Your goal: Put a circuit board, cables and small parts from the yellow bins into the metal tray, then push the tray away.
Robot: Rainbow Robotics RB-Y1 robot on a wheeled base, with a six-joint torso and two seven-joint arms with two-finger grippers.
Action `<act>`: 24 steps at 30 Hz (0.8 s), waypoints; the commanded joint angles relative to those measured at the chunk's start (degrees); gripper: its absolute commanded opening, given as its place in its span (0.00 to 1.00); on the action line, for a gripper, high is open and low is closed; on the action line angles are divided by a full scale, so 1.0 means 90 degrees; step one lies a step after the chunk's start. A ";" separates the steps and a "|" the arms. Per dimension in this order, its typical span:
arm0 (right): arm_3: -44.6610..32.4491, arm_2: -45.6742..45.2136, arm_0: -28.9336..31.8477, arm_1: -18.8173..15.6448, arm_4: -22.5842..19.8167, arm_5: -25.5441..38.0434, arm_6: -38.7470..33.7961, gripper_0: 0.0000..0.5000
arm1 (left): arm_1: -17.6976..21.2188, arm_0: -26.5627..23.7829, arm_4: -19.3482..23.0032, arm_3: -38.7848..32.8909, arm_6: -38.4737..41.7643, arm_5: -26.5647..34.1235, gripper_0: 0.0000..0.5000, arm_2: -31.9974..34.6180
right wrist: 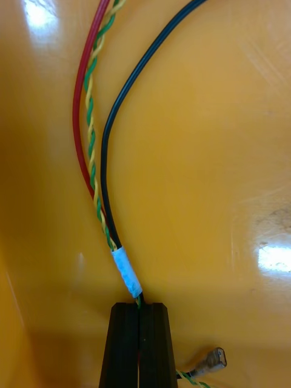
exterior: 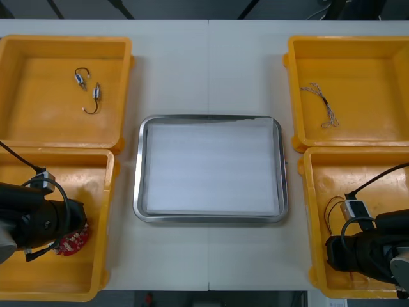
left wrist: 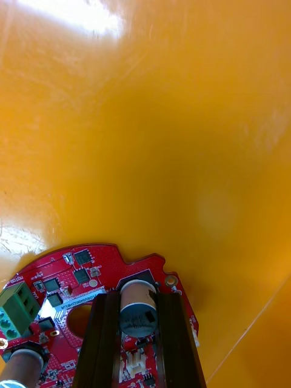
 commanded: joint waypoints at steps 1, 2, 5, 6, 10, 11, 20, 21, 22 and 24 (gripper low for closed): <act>-0.0016 -0.0213 -0.0078 0.0072 -0.0055 0.0093 -0.0224 0.00 | 0.0444 -0.0278 -0.0050 -0.0098 -0.0011 -0.0068 0.00 -0.0075; -0.0016 -0.0252 -0.0107 0.0072 -0.0074 0.0142 -0.0214 0.00 | 0.0502 -0.0317 -0.0031 -0.0098 -0.0021 -0.0068 0.00 -0.0075; -0.0016 -0.0369 -0.0195 0.0072 -0.0133 0.0298 -0.0194 0.00 | 0.0668 -0.0405 0.0018 -0.0098 -0.0051 -0.0068 0.00 -0.0065; -0.0026 -0.0408 -0.0244 0.0072 -0.0162 0.0376 -0.0194 0.00 | 0.0737 -0.0434 0.0077 -0.0098 -0.0070 -0.0068 0.00 -0.0055; -0.0055 -0.0535 -0.0390 0.0072 -0.0240 0.0650 -0.0184 0.00 | 0.0922 -0.0463 0.0389 -0.0098 -0.0158 -0.0039 0.00 0.0120; -0.0065 -0.0594 -0.0449 0.0072 -0.0289 0.0747 -0.0184 0.00 | 0.0981 -0.0473 0.0536 -0.0117 -0.0197 -0.0020 0.00 0.0218; -0.0065 -0.1336 -0.0683 0.0072 -0.1119 0.1333 -0.0028 0.00 | 0.1176 -0.0512 0.1600 -0.0352 -0.0441 0.0830 0.00 0.1253; -0.0065 -0.1404 -0.0713 0.0072 -0.1197 0.1402 -0.0009 0.00 | 0.1176 -0.0512 0.1707 -0.0371 -0.0470 0.0928 0.00 0.1390; -0.0065 -0.1522 -0.0752 0.0072 -0.1305 0.1519 0.0021 0.00 | 0.1196 -0.0512 0.1864 -0.0400 -0.0500 0.1074 0.00 0.1585; -0.0075 -0.1717 -0.0830 0.0072 -0.1471 0.1724 0.0069 0.00 | 0.1225 -0.0512 0.2098 -0.0459 -0.0549 0.1270 0.00 0.1868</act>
